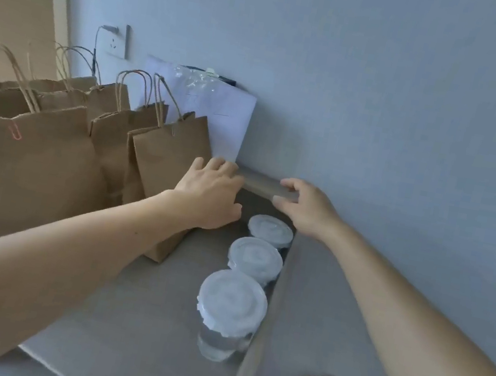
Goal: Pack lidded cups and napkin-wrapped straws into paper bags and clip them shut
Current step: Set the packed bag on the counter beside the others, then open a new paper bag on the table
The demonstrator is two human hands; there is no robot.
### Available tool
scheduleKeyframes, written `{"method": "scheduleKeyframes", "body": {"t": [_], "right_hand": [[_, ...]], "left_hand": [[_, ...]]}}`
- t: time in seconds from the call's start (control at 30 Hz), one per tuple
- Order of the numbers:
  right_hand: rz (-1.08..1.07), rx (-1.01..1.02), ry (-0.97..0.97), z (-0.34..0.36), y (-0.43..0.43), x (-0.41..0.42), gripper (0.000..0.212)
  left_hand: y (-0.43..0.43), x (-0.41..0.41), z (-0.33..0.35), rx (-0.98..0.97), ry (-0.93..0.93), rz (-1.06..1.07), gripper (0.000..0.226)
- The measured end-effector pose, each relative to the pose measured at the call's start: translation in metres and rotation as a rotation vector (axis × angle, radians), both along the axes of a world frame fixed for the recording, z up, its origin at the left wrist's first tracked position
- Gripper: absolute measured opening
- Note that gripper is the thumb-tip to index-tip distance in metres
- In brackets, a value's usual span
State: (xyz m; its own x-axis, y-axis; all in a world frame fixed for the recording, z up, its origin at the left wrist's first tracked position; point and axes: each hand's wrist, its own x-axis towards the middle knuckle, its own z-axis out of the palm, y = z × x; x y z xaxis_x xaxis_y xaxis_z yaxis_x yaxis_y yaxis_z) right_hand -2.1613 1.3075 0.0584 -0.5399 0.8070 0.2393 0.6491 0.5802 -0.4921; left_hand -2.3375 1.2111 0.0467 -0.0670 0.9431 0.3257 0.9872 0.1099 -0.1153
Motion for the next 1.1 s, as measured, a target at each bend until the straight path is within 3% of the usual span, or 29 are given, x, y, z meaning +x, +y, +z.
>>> {"method": "scheduleKeyframes", "body": {"t": [0.23,0.47,1.1], "right_hand": [[-0.157,-0.123,-0.106,-0.031,-0.039,0.188,0.049],[-0.298,-0.227,-0.076,-0.069,-0.072,0.342,0.048],[-0.817,-0.412,-0.058,-0.157,-0.082,0.568,0.047]], "left_hand": [[0.010,0.161,-0.010,-0.115,0.034,-0.163,0.049],[0.013,0.312,-0.048,-0.242,0.000,-0.315,0.056],[0.097,0.533,-0.135,-0.478,-0.099,-0.679,0.060]]}}
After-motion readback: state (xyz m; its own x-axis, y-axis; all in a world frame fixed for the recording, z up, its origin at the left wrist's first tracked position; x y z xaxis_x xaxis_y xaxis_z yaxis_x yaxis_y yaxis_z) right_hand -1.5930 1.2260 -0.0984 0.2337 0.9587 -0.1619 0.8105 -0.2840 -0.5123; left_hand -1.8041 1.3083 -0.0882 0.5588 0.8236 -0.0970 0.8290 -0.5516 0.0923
